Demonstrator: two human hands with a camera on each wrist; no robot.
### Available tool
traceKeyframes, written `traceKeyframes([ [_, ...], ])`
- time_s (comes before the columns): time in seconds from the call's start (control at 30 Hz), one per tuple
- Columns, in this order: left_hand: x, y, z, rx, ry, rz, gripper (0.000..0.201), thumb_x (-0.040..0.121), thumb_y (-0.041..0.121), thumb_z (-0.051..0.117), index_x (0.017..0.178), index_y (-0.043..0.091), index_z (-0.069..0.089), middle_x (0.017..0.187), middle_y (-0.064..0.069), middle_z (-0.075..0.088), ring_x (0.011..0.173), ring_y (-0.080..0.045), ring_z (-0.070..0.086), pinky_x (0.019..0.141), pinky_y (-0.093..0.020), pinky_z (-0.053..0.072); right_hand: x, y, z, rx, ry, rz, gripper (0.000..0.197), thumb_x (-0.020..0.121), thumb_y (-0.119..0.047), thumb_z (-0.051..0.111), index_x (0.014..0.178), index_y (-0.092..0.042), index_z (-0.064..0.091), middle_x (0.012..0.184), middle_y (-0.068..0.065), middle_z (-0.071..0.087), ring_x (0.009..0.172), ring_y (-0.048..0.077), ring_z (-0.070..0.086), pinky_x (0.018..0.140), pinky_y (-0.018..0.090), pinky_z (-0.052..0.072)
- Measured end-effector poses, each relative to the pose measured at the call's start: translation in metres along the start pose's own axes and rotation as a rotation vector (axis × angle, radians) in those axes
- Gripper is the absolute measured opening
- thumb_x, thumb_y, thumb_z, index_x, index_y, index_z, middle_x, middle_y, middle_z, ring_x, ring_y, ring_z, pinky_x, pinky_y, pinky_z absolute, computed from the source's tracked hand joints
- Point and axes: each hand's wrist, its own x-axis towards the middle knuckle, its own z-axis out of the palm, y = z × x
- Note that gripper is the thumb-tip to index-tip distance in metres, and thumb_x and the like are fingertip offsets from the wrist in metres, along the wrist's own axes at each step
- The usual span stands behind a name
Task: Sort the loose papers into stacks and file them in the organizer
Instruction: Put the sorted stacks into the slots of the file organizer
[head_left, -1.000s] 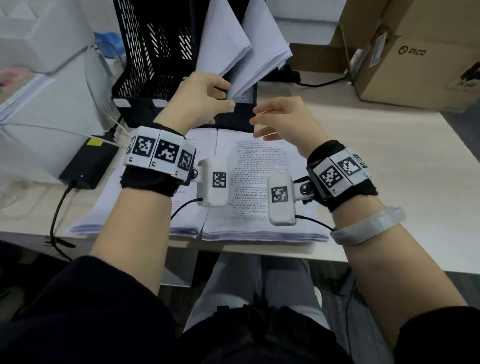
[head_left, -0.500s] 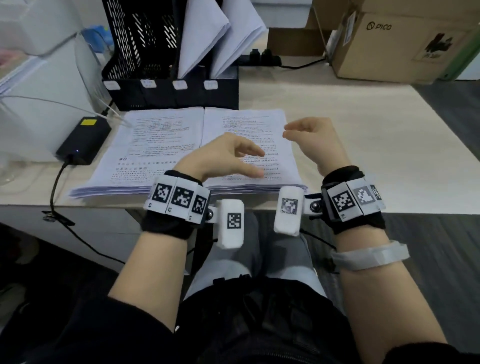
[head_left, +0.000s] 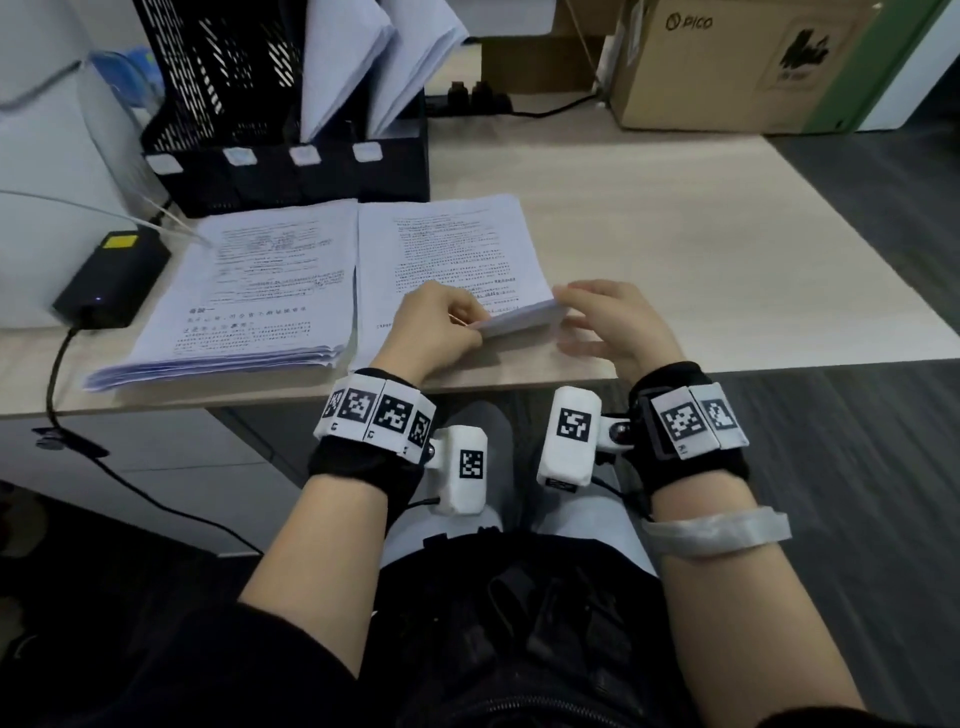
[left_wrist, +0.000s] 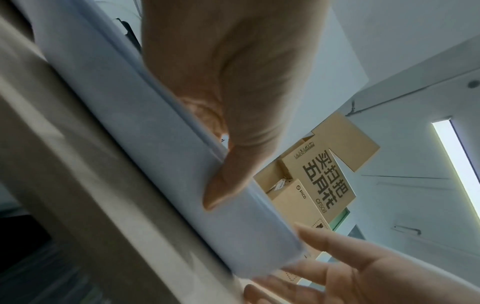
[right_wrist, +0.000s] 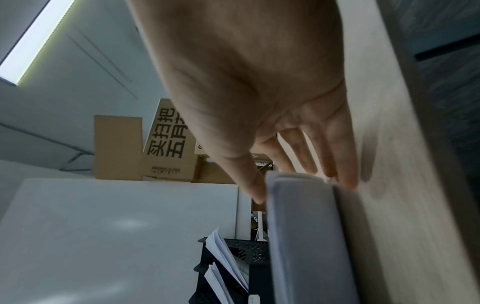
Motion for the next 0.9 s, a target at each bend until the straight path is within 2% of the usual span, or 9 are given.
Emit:
traceKeyframes([
  [0.1, 0.004, 0.006, 0.007, -0.161, 0.105, 0.017, 0.019, 0.072, 0.000, 0.068, 0.074, 0.019, 0.072, 0.067, 0.003, 0.064, 0.071, -0.014, 0.058, 0.071, -0.027, 0.046, -0.006, 0.001, -0.007, 0.131, 0.025, 0.031, 0.054, 0.085, -0.046, 0.064, 0.117, -0.003, 0.051, 0.115, 0.010, 0.055, 0.096, 0.025, 0.066, 0.069, 0.035, 0.061],
  [0.17, 0.009, 0.015, 0.013, -0.247, 0.158, 0.040, 0.018, 0.072, 0.002, 0.069, 0.072, 0.021, 0.070, 0.064, 0.008, 0.063, 0.069, -0.011, 0.057, 0.071, -0.027, 0.046, -0.010, -0.001, -0.008, 0.205, -0.074, 0.068, 0.060, 0.083, -0.057, 0.059, 0.116, -0.010, 0.045, 0.117, 0.012, 0.055, 0.098, 0.030, 0.067, 0.071, 0.039, 0.060],
  [0.3, 0.016, 0.039, 0.028, -0.346, 0.066, 0.091, 0.010, 0.076, 0.007, 0.070, 0.080, 0.015, 0.074, 0.075, -0.001, 0.071, 0.075, -0.014, 0.064, 0.078, -0.029, 0.051, -0.009, -0.008, -0.002, 0.223, -0.232, 0.028, 0.048, 0.085, -0.058, 0.056, 0.105, -0.014, 0.060, 0.102, 0.007, 0.063, 0.087, 0.023, 0.068, 0.076, 0.038, 0.059],
  [0.4, 0.018, 0.052, 0.034, -0.411, -0.054, 0.138, 0.017, 0.078, 0.008, 0.069, 0.093, 0.012, 0.075, 0.089, -0.008, 0.075, 0.089, -0.017, 0.070, 0.088, -0.037, 0.055, -0.001, -0.009, -0.003, 0.197, -0.165, -0.003, 0.044, 0.087, -0.047, 0.061, 0.110, -0.009, 0.064, 0.091, 0.004, 0.067, 0.076, 0.018, 0.068, 0.071, 0.033, 0.060],
  [0.53, 0.018, 0.062, 0.034, -0.429, -0.294, 0.149, 0.024, 0.082, 0.005, 0.069, 0.105, -0.001, 0.069, 0.104, -0.014, 0.071, 0.093, -0.014, 0.067, 0.087, -0.021, 0.053, 0.008, -0.006, -0.014, 0.200, -0.053, 0.004, 0.016, 0.094, -0.009, 0.046, 0.100, -0.011, 0.060, 0.082, 0.003, 0.065, 0.069, 0.016, 0.063, 0.053, 0.026, 0.056],
  [0.6, 0.019, 0.063, 0.033, -0.425, -0.358, 0.136, 0.028, 0.083, 0.005, 0.067, 0.111, -0.001, 0.066, 0.104, -0.011, 0.070, 0.090, -0.010, 0.065, 0.082, -0.014, 0.052, 0.014, -0.003, -0.022, 0.194, 0.020, -0.021, 0.030, 0.089, 0.006, 0.037, 0.098, -0.012, 0.060, 0.084, 0.004, 0.065, 0.071, 0.018, 0.063, 0.052, 0.026, 0.055],
  [0.67, 0.024, 0.061, 0.030, -0.452, -0.365, 0.099, 0.030, 0.085, 0.003, 0.065, 0.115, 0.000, 0.064, 0.102, -0.008, 0.068, 0.088, -0.008, 0.064, 0.083, -0.016, 0.053, 0.017, 0.001, -0.032, 0.174, 0.098, -0.081, 0.034, 0.087, 0.011, 0.035, 0.104, -0.009, 0.057, 0.086, 0.004, 0.063, 0.076, 0.018, 0.061, 0.060, 0.029, 0.054],
  [0.77, 0.037, 0.052, 0.020, -0.430, -0.157, 0.078, 0.030, 0.085, 0.006, 0.065, 0.115, 0.010, 0.064, 0.107, -0.005, 0.067, 0.100, -0.011, 0.061, 0.098, -0.029, 0.050, 0.021, 0.000, -0.048, 0.169, 0.186, -0.200, 0.026, 0.090, 0.010, 0.037, 0.099, -0.004, 0.056, 0.082, 0.003, 0.060, 0.076, 0.016, 0.058, 0.064, 0.026, 0.047],
  [0.9, 0.060, 0.031, 0.003, -0.367, 0.237, 0.042, 0.049, 0.088, 0.017, 0.062, 0.135, 0.015, 0.048, 0.140, -0.002, 0.048, 0.131, -0.012, 0.042, 0.114, -0.035, 0.033, 0.021, -0.009, -0.067, 0.159, 0.252, -0.399, 0.029, 0.090, 0.009, 0.043, 0.073, -0.010, 0.058, 0.068, -0.001, 0.057, 0.069, 0.018, 0.051, 0.064, 0.027, 0.041],
])
